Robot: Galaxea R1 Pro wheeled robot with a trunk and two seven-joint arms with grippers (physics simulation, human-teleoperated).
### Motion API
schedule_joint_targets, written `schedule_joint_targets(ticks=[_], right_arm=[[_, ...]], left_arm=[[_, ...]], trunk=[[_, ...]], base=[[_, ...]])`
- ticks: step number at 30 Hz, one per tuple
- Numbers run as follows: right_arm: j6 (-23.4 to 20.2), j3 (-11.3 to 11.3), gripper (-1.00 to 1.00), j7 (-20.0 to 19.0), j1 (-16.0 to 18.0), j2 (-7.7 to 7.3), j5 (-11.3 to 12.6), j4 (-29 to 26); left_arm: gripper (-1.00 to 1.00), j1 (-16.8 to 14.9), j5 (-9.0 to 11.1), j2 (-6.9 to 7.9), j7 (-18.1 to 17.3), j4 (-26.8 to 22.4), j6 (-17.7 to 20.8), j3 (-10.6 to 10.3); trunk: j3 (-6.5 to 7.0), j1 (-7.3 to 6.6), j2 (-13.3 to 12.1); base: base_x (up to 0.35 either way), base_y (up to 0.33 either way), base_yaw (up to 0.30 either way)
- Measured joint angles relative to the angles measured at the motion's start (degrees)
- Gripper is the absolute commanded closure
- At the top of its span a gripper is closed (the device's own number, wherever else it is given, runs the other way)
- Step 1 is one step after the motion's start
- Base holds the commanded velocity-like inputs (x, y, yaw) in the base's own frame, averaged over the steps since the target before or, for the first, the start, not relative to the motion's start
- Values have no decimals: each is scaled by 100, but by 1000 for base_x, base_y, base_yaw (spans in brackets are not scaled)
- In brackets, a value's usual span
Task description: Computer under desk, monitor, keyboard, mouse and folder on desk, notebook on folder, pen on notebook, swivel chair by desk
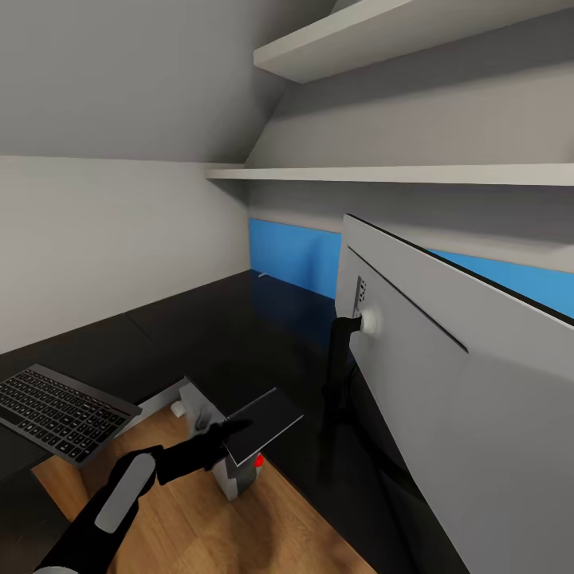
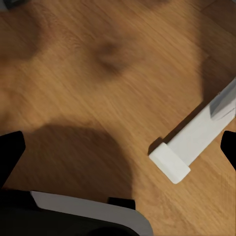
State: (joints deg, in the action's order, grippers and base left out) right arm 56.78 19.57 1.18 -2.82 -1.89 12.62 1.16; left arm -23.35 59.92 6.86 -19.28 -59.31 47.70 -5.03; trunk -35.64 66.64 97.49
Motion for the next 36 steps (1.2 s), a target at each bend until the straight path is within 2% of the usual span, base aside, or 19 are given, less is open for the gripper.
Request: schedule_joint_targets(ticks=[4, 12, 36], right_arm=[[29, -11, -100, 1, -1, 94, 7, -7], [45, -18, -100, 1, -1, 152, 10, -22], [52, -20, -100, 1, 1, 162, 11, -25]], left_arm=[[-100, 83, -18, -26, -28, 43, -5, 17], [-100, 148, -27, -15, -45, 72, -7, 25], [-100, 158, -37, -6, -48, 78, -7, 26]], trunk=[[0, 0, 0], [0, 0, 0], [0, 0, 0]], base=[[0, 0, 0], [0, 0, 0], [0, 0, 0]])
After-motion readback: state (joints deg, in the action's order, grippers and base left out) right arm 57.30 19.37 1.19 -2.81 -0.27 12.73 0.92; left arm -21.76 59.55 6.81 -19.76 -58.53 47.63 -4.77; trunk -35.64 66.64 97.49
